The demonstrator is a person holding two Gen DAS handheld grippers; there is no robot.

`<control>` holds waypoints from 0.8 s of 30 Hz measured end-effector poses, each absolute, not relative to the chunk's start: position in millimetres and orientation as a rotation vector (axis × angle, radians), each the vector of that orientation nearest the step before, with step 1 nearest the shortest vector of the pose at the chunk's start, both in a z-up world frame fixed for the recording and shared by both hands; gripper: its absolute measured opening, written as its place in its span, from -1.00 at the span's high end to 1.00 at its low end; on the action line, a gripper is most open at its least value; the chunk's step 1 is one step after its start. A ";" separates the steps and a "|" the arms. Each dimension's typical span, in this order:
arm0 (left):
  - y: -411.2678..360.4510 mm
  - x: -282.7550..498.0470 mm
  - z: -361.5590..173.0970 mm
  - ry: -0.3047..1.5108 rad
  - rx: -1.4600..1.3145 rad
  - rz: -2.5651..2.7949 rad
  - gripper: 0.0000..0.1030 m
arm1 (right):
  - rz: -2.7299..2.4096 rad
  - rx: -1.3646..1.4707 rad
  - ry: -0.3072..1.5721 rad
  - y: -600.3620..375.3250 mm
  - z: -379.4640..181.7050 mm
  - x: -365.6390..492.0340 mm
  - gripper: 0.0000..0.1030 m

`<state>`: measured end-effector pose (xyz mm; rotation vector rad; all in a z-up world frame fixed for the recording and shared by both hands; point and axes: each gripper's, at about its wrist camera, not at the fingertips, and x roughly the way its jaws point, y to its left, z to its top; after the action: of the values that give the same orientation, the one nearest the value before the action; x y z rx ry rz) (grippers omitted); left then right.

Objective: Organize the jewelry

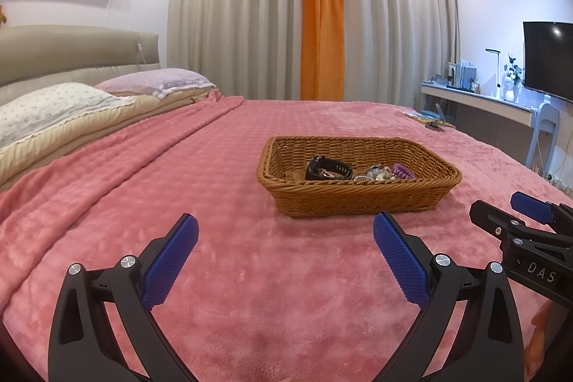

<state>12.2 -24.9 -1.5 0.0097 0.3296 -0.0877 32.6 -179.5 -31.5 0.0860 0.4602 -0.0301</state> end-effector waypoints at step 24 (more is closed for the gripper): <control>-22.4 12.2 3.4 0.317 0.040 -0.102 -0.85 | -0.026 0.079 0.463 -182.1 -32.7 33.6 -0.52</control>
<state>12.2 -22.4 3.4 0.0399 0.3167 -0.1022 33.6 -182.1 -32.7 0.0786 0.4633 -0.0256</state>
